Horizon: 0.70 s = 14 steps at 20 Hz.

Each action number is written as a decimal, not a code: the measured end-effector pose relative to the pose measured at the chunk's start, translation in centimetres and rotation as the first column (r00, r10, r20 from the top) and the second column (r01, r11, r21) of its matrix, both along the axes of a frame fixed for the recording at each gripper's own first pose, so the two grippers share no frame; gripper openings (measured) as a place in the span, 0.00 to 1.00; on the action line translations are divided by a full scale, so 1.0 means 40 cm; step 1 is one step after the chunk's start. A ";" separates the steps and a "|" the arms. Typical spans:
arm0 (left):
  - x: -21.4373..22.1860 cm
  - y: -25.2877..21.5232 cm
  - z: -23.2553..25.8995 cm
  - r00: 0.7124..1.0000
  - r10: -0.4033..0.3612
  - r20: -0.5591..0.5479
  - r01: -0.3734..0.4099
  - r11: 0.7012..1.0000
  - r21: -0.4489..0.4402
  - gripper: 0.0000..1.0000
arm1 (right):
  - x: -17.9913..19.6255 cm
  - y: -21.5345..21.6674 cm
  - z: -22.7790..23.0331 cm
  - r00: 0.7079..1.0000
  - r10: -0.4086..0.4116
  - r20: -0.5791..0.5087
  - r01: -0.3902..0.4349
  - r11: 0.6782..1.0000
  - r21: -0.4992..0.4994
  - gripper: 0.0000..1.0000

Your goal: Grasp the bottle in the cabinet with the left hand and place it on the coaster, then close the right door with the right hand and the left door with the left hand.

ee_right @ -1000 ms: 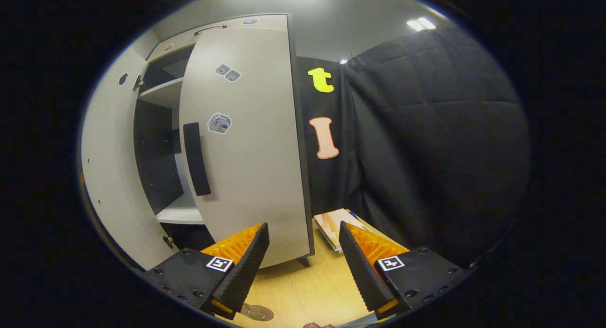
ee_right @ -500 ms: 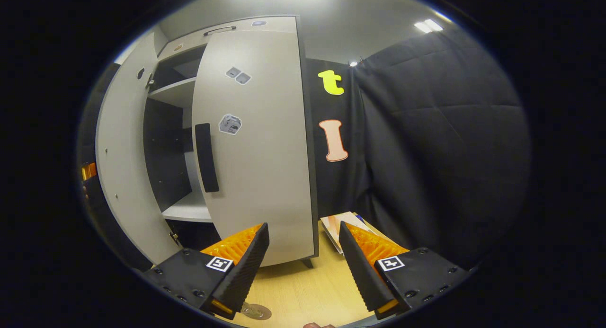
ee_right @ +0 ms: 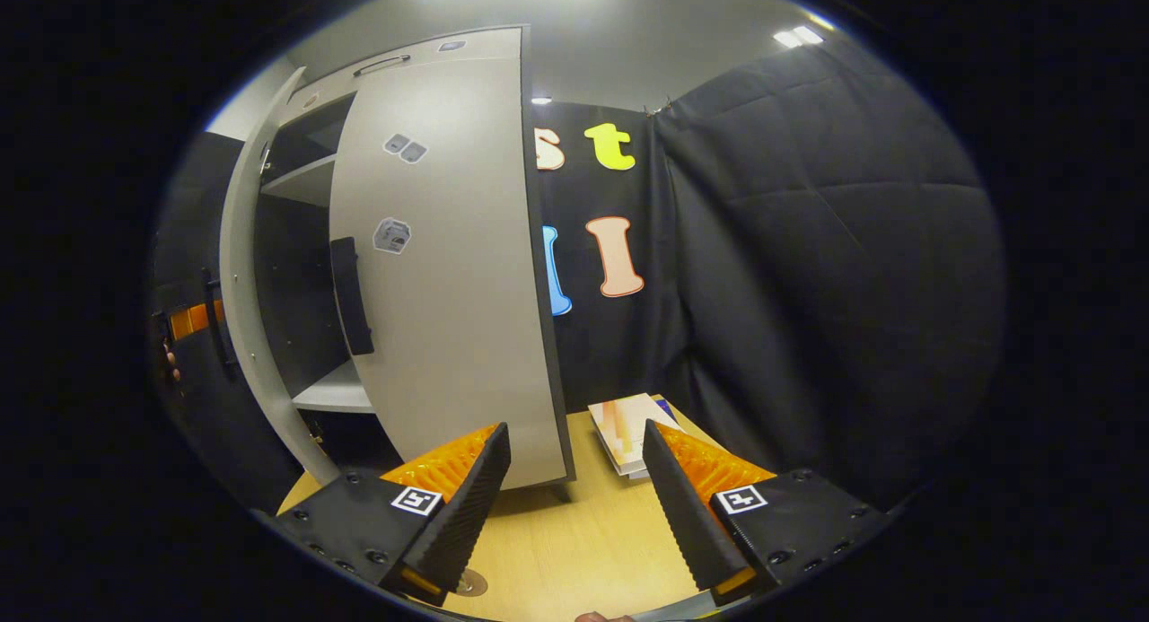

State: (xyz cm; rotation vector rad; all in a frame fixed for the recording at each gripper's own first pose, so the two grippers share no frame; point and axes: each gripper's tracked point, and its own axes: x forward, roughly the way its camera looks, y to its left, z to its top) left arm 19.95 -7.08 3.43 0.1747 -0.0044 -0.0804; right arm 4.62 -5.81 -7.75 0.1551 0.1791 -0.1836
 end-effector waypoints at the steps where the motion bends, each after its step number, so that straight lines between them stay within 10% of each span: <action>1: 0.002 -0.028 -0.009 1.000 0.004 -0.012 -0.004 1.000 -0.003 0.92 | -0.002 -0.021 -0.001 1.000 0.005 -0.010 -0.005 1.000 -0.004 0.95; 14: -0.282 -0.059 -0.007 0.983 0.184 -0.010 -0.183 0.974 -0.130 0.92 | 0.094 -0.112 -0.015 0.974 0.227 0.002 -0.227 0.974 0.004 0.95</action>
